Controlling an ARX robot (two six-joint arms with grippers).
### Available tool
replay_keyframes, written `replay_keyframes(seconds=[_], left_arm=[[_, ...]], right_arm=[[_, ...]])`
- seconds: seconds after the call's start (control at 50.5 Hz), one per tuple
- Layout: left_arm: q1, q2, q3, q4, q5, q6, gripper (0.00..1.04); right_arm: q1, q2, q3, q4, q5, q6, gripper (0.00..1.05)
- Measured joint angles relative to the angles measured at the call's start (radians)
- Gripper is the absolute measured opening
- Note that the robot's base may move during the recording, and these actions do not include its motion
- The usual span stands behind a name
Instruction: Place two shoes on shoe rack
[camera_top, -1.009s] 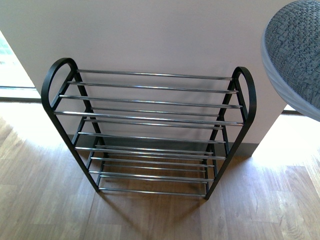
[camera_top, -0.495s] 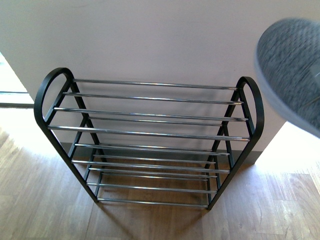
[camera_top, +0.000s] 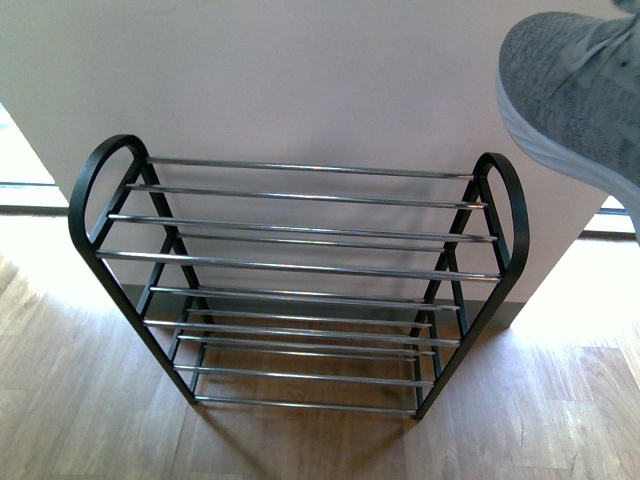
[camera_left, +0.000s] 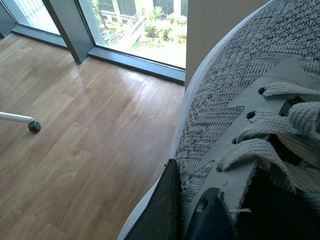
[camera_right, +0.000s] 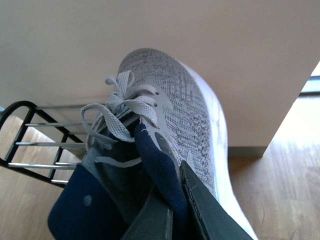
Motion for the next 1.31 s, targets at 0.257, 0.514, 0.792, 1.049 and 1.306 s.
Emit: replay_keyframes(seconds=[0.257, 0.514, 0.792, 1.049, 1.306], left_arm=[[0.000, 0.000, 0.000, 0.000, 0.000, 0.000, 0.02], [0.000, 0.000, 0.000, 0.000, 0.000, 0.000, 0.02], [0.000, 0.000, 0.000, 0.000, 0.000, 0.000, 0.02], [0.000, 0.000, 0.000, 0.000, 0.000, 0.000, 0.02], [0.000, 0.000, 0.000, 0.000, 0.000, 0.000, 0.02]], right_arm=[[0.121, 0.274, 0.174, -0.056, 0.107, 0.160, 0.01], [0.229, 0.471, 0.300, -0.074, 0.222, 0.287, 0.01], [0.275, 0.668, 0.360, -0.033, 0.269, 0.397, 0.01], [0.243, 0.806, 0.416, 0.020, 0.314, 0.483, 0.01], [0.179, 0.866, 0.483, 0.018, 0.327, 0.576, 0.01]])
